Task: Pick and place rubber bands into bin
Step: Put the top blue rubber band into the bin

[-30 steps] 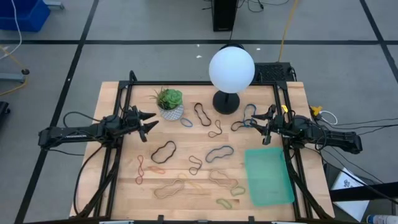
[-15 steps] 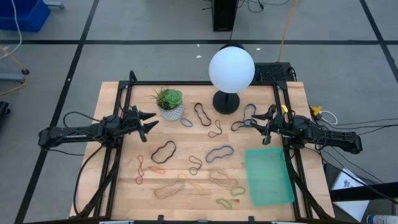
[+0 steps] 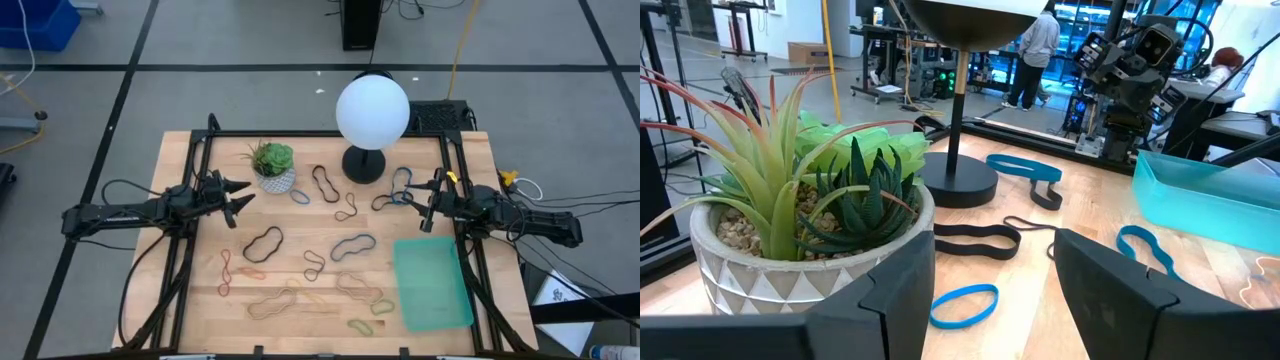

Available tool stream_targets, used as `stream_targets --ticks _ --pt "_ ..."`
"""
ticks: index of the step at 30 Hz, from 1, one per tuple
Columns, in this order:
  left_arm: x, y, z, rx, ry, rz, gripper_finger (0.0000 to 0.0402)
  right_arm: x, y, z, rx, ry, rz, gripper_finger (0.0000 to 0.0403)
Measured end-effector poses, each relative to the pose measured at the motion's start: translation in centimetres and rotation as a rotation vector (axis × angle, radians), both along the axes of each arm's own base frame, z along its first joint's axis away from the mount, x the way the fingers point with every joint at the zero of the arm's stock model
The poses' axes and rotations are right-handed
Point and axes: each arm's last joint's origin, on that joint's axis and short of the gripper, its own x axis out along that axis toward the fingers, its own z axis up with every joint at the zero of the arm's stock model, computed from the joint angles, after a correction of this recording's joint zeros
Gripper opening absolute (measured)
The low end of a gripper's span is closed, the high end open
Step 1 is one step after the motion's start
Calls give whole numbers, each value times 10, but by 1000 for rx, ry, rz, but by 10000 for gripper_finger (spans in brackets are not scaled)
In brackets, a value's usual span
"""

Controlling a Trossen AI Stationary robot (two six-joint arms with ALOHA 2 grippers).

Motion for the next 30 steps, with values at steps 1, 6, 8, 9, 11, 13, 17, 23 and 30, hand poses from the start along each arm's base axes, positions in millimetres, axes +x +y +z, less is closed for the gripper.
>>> stream_targets --ticks 1,6,8,9,11,13,17,23,30 --pt "0 0 0 0 0 0 214 0 0 0 0 0 0 161" --pt "0 0 0 0 0 0 214 0 0 0 107 -26 10 161" --pt "0 0 0 0 0 0 214 0 0 0 206 -51 19 161" --pt "0 0 0 0 0 0 214 0 0 0 251 -62 23 161" --pt "0 0 0 0 0 0 214 0 0 0 323 -79 30 161" --pt "0 0 0 0 0 0 214 0 0 0 406 -99 38 161" --pt "0 0 0 0 0 0 214 0 0 0 530 -129 49 161" --pt "0 0 0 0 0 0 214 0 0 0 562 -135 52 161" --pt "0 0 0 0 0 0 214 0 0 0 561 -136 52 161"
